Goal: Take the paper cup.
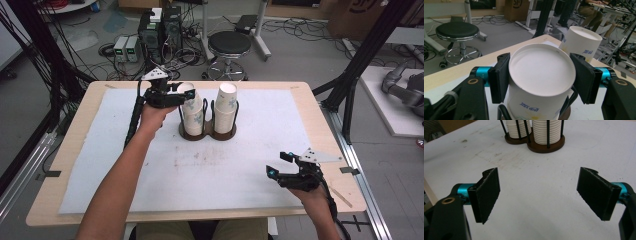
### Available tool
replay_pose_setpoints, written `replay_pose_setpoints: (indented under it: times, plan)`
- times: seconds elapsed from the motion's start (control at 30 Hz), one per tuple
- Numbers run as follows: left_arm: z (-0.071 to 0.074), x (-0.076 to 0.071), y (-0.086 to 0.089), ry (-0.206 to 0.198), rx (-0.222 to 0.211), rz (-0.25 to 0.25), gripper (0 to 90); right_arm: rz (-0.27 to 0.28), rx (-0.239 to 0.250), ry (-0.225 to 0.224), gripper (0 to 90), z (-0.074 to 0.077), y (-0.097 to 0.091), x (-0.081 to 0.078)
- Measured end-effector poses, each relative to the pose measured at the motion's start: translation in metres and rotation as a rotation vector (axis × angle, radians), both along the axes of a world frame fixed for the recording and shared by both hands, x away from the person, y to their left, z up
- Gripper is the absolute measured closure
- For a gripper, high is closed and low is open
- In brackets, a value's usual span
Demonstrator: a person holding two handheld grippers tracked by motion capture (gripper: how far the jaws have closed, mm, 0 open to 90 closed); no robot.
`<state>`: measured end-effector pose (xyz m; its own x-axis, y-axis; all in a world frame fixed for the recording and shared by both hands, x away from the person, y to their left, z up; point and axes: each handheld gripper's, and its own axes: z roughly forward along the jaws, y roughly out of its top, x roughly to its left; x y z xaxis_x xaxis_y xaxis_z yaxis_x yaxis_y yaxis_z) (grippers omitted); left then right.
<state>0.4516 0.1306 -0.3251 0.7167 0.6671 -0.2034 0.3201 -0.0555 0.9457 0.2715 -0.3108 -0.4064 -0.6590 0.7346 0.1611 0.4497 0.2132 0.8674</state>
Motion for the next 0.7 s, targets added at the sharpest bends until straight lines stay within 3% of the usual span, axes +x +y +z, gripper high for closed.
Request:
replay_pose_setpoints:
  times: [0.3, 0.57, 0.7]
  plan:
    - [0.018, -0.015, 0.013, -0.057, -0.078, -0.010, 36.8, 0.006, -0.006, 0.004, 19.2, -0.001, 0.002, 0.001]
    - [0.030, -0.031, 0.025, -0.100, -0.094, -0.027, 37.4, 0.009, -0.010, 0.002, 19.2, -0.001, 0.004, 0.001]
    - [0.034, -0.041, 0.029, -0.110, -0.078, -0.050, 37.5, 0.011, -0.010, 0.000, 19.2, -0.001, 0.005, 0.000]
